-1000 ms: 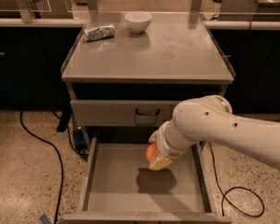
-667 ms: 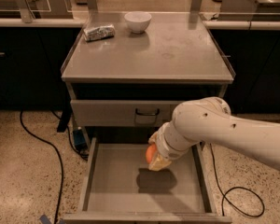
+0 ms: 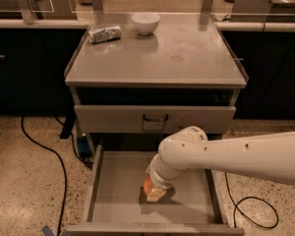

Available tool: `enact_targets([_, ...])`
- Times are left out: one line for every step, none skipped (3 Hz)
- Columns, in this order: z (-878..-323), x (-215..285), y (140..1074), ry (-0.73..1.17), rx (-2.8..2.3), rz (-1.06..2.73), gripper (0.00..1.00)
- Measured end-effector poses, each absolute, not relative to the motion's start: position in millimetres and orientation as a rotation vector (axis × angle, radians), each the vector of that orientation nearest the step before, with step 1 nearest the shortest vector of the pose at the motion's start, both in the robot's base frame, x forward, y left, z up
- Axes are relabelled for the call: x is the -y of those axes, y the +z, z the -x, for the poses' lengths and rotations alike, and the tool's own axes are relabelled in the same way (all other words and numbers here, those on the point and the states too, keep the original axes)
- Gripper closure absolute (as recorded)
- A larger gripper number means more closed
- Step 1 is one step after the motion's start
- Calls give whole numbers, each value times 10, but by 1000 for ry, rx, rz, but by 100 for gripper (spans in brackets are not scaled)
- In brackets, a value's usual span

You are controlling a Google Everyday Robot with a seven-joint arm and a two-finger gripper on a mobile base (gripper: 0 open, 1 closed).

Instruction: Place orange into middle drawer

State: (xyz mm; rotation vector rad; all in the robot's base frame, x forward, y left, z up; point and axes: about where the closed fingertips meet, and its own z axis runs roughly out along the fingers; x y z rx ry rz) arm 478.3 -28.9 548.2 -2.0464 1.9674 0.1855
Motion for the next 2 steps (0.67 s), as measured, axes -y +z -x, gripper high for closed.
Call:
enact_targets([-4681, 271, 4966, 207, -2045, 2034, 100])
enact_targets([-4710, 349, 4647, 205, -2161, 1891, 100])
